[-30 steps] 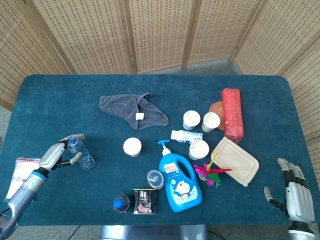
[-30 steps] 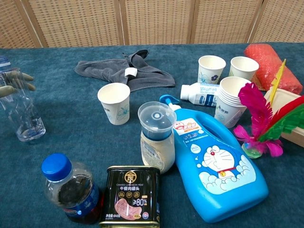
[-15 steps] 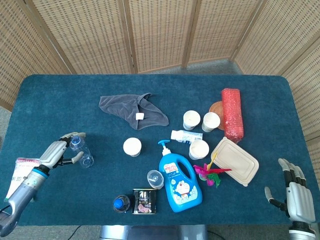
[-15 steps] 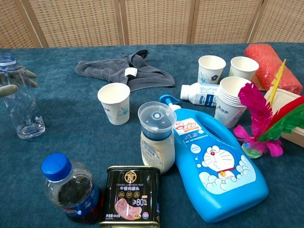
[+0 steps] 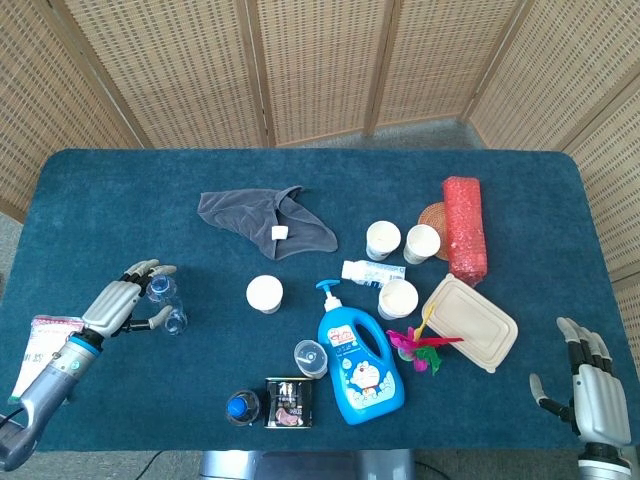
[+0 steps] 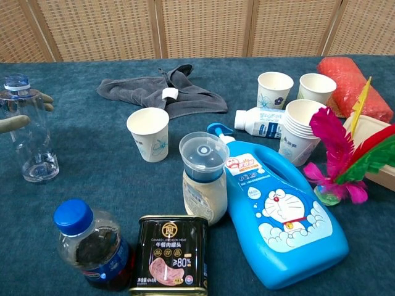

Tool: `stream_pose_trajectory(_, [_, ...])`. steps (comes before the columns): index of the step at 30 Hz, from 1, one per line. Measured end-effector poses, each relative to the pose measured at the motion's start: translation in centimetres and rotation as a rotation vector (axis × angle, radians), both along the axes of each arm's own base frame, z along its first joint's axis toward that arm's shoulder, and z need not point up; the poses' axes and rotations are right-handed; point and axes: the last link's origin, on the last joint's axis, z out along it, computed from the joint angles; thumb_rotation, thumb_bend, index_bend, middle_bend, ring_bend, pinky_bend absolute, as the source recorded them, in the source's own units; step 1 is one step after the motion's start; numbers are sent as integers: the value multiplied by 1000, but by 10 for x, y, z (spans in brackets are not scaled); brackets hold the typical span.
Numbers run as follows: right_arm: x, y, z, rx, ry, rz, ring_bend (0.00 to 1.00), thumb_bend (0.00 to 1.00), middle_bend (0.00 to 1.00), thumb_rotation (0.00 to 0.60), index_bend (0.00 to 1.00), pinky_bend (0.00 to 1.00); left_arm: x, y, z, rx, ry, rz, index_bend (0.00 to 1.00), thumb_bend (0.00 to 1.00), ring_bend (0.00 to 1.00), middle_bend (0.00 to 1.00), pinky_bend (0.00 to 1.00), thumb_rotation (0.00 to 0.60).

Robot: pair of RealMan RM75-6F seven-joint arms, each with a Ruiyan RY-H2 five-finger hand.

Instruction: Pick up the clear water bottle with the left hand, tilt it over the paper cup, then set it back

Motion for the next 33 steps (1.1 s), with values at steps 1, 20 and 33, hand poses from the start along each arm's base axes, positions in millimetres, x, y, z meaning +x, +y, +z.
stream_pose_trajectory(1, [0,0,0,0,0,0,0,395,32,600,0,0,0,0,0,1,0,0,102,408,66,153,51,147])
stream_pose_trajectory(20, [2,0,0,0,2,3,0,396,33,600,0,0,-6,-7,4,19,22,-11,52,386,27,115,19,77])
stream_pose_trajectory(33, [3,-1,0,0,3,7,0,396,33,600,0,0,-11,-18,13,13,24,-7,0,375,0,69,0,33])
